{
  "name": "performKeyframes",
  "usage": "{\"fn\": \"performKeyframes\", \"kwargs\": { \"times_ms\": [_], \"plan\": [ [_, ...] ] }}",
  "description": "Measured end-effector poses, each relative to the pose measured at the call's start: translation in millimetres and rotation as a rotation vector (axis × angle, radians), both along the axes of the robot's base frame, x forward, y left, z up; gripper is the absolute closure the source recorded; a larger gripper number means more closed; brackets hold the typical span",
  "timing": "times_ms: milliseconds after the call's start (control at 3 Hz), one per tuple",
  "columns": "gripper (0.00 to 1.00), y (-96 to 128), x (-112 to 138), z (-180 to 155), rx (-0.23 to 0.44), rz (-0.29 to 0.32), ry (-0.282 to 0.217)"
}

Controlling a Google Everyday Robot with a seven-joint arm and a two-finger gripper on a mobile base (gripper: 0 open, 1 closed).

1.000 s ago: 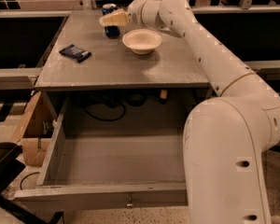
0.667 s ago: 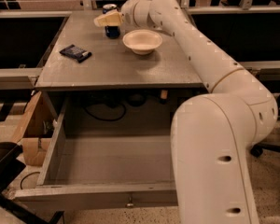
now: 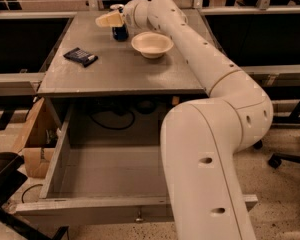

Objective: Place pepsi can into top drawer

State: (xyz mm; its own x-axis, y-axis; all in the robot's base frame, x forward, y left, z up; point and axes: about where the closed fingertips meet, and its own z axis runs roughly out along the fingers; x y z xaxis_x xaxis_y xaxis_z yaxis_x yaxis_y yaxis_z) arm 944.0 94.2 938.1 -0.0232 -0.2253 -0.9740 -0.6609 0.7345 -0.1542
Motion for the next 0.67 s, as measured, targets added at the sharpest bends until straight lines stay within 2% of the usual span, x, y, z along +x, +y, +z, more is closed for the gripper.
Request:
{"fn": "performKeyframes", "kwargs": {
  "times_ms": [333, 667],
  "plan": [
    [0.00, 3, 15, -6, 0.067, -0.014, 0.023],
    [0.19, 10, 26, -13, 0.115, -0.015, 0.043]
  ]
}}
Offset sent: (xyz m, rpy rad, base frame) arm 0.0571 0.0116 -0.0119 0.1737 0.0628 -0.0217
